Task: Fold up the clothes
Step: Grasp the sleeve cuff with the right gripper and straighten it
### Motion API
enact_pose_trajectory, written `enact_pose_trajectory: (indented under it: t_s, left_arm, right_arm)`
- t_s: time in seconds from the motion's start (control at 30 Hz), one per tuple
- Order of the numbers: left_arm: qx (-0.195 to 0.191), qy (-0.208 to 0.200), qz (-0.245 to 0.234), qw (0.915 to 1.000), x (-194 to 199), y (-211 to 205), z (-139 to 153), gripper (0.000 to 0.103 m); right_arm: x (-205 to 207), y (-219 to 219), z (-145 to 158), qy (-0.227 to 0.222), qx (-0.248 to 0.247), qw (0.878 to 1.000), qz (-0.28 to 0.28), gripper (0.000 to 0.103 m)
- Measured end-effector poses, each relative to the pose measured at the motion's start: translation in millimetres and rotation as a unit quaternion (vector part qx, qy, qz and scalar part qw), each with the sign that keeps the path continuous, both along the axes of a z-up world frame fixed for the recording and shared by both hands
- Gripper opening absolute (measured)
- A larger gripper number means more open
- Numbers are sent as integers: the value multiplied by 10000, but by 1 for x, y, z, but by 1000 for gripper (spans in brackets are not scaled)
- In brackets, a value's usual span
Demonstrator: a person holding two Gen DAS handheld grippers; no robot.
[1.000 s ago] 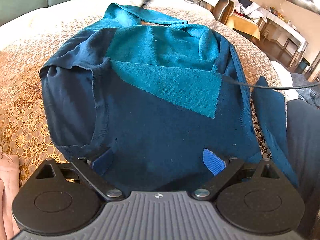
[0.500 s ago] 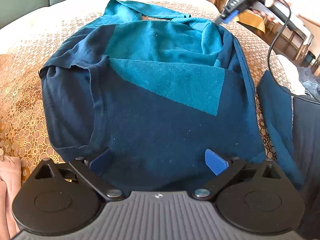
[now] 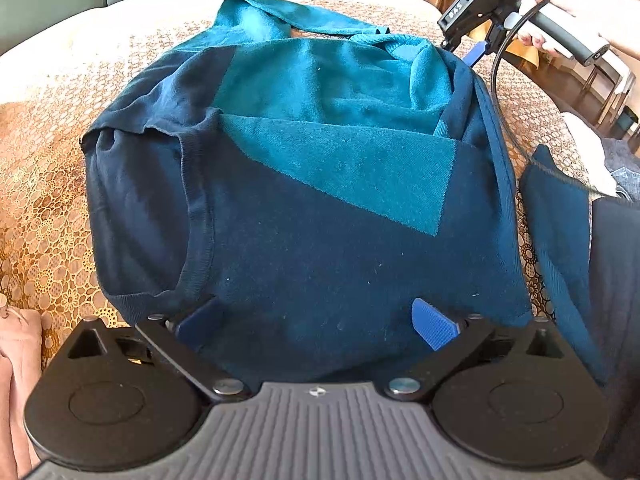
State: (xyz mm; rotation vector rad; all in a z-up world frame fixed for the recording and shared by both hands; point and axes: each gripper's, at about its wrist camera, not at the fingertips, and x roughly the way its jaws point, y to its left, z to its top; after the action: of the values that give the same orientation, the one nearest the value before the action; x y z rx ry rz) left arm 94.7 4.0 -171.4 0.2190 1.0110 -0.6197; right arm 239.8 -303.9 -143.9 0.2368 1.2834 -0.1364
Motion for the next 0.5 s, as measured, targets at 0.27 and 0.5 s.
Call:
enact_pose_trajectory:
  t_s: [0.27, 0.5]
  left_arm:
    - [-18, 6, -257, 9997, 0, 3, 0, 103]
    - [37, -74, -431, 9990, -2, 2, -1, 103]
  right_arm:
    - [-2, 9, -3, 50, -126, 9999, 44, 103]
    - [-3, 8, -7, 121, -120, 9998, 80, 103]
